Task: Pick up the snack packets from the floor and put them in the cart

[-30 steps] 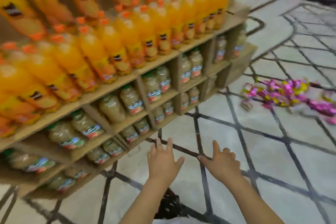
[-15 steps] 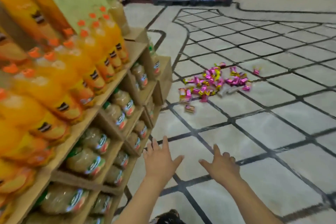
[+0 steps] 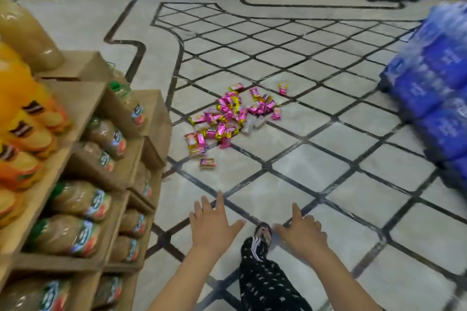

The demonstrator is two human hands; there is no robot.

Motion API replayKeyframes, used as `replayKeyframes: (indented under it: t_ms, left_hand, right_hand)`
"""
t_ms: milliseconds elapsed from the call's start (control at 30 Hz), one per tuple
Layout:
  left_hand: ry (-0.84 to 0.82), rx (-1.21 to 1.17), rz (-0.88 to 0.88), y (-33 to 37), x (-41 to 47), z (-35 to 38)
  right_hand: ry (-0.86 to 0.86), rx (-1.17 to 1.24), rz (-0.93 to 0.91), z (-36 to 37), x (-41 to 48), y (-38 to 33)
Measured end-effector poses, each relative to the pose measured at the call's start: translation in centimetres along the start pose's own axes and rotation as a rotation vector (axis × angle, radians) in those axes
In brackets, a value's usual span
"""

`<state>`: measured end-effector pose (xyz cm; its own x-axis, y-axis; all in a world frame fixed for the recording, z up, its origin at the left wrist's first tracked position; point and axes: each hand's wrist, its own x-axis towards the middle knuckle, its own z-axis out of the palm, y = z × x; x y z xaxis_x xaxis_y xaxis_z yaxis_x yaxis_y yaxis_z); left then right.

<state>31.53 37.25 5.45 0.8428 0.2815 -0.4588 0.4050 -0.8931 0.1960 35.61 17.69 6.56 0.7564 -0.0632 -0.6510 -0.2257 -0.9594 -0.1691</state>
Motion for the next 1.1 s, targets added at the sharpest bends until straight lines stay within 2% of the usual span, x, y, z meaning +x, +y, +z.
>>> replayKeyframes:
  t_ms: [267, 400, 533, 800, 1000, 1100]
  left_hand:
    - [0.035, -0.015, -0.094, 5.1, 14.8, -7.8]
    - [0.088, -0.039, -0.077, 9.4, 22.0, -12.1]
    - [0.066, -0.030, -0.060, 12.4, 27.7, -14.1]
    - [-0.011, -0.015, -0.018, 14.2, 42.9, -17.2]
    - [0.009, -0.030, 0.107, 16.9, 55.0, -23.0]
    - [-0.066, 0.048, 0.167, 19.1, 60.0, -24.7]
  right_hand:
    - [0.041, 0.021, -0.170, -12.7, 14.5, -7.8]
    - [0.086, -0.028, -0.196, -19.7, 20.9, -10.4]
    - [0.101, -0.041, -0.187, -23.7, 26.6, -12.3]
    - [-0.024, -0.017, -0.041, -26.7, 38.4, -16.0]
    - [-0.029, 0.052, 0.079, -32.9, 45.7, -19.6]
    - [0.009, 0.101, 0.139, -35.9, 48.5, -19.7]
